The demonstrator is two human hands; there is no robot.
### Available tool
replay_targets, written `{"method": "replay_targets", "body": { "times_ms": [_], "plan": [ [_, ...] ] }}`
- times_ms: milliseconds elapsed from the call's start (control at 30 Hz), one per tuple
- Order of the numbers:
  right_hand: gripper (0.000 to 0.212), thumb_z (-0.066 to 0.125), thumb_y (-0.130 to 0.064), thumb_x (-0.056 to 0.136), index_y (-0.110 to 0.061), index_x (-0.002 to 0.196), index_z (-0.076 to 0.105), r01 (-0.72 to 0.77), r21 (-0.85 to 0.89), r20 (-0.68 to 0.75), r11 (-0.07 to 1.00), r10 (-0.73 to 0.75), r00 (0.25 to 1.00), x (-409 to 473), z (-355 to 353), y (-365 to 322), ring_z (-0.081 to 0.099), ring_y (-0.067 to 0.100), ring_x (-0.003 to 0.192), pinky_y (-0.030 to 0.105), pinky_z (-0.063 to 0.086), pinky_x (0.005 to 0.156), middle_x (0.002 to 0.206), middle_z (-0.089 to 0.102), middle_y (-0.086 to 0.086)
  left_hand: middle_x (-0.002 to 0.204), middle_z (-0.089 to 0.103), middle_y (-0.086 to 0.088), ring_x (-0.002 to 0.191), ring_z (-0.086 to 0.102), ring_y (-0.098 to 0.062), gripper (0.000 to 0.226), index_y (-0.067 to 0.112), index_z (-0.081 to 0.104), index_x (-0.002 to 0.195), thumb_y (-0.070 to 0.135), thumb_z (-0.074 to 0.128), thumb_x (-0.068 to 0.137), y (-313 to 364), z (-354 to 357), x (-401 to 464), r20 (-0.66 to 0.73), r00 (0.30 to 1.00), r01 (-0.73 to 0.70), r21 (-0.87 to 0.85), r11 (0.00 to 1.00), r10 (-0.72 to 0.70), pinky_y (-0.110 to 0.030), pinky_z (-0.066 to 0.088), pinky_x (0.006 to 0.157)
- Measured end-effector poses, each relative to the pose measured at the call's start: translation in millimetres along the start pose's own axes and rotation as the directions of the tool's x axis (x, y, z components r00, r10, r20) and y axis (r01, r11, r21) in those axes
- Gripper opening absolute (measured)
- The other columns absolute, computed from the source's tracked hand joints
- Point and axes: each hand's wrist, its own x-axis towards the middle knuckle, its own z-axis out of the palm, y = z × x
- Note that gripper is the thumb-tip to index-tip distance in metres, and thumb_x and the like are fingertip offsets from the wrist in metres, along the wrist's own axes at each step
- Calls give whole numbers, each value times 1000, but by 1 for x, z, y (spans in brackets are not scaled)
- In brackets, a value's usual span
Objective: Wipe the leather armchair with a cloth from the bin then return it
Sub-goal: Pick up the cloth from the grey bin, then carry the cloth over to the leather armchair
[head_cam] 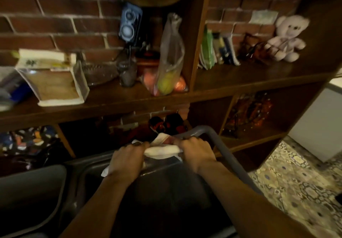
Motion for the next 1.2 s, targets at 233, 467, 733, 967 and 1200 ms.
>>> {"method": "replay_targets", "body": {
  "times_ms": [233,467,733,967,1200],
  "plan": [
    [43,63,-28,93,-34,135,52,-21,-35,-200,999,14,980,-19,-101,3,61,33,111,44,51,85,128,57,4,125,66,0,107,66,-26,52,41,46,140,19,56,94,25,-93,2,-222,973,-46,60,997,58,-42,55,82],
    [41,66,-27,89,-34,128,56,-58,-40,-364,998,40,930,-53,-170,11,60,33,107,38,39,72,116,55,3,126,66,0,107,66,-28,51,44,47,138,23,56,92,55,-160,-2,-371,917,-117,108,987,149,-39,49,77],
    [38,62,-32,95,-35,132,55,-197,-33,-469,980,159,869,-106,-208,65,58,33,110,42,45,75,117,55,3,117,68,1,104,67,-28,42,38,55,128,18,56,91,132,-193,4,-466,822,-304,128,944,328,-41,53,78],
    [43,62,-34,95,-36,137,52,-391,-36,-516,920,318,796,-175,-210,133,59,31,109,41,48,76,119,58,3,115,67,3,102,66,-31,34,36,53,119,17,53,91,226,-184,16,-446,761,-478,107,872,472,-41,47,71],
    [47,67,-38,92,-40,137,51,-603,-20,-550,798,495,673,-278,-210,206,62,30,103,38,49,73,113,61,2,110,68,5,96,67,-24,35,37,54,123,16,54,95,351,-163,7,-462,610,-701,66,710,644,-35,37,62]
  ]
}}
